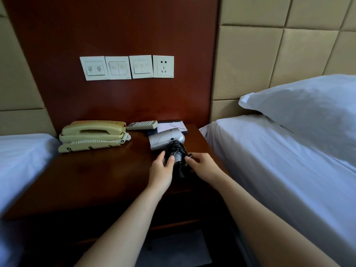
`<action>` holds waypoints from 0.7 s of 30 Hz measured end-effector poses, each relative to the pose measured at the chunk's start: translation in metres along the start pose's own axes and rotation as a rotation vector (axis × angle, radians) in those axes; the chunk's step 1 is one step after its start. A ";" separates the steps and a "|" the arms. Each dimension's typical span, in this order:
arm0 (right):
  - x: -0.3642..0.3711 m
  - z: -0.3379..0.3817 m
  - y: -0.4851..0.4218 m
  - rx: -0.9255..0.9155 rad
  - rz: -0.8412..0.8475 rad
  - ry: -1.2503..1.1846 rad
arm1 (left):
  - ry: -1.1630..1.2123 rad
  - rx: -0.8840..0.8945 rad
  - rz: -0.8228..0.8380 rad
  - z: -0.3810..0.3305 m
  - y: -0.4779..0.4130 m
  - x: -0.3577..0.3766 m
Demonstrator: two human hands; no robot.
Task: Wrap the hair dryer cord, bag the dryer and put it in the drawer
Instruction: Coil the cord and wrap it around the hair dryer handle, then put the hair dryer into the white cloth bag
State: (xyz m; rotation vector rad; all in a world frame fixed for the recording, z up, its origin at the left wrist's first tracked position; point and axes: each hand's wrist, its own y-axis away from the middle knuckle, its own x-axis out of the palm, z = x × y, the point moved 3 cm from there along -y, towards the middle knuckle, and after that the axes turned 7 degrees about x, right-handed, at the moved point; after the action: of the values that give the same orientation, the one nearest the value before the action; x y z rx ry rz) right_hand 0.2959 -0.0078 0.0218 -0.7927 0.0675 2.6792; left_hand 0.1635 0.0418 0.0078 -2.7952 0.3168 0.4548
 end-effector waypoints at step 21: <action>0.013 0.018 0.140 -0.140 -0.124 0.260 | -0.308 0.132 0.204 0.007 0.149 -0.066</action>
State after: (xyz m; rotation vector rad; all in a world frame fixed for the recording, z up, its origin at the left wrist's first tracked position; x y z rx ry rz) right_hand 0.2291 -0.1327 0.0234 -1.1462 -0.1041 2.4718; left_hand 0.0616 -0.0842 -0.0131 -2.5260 0.5407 0.8665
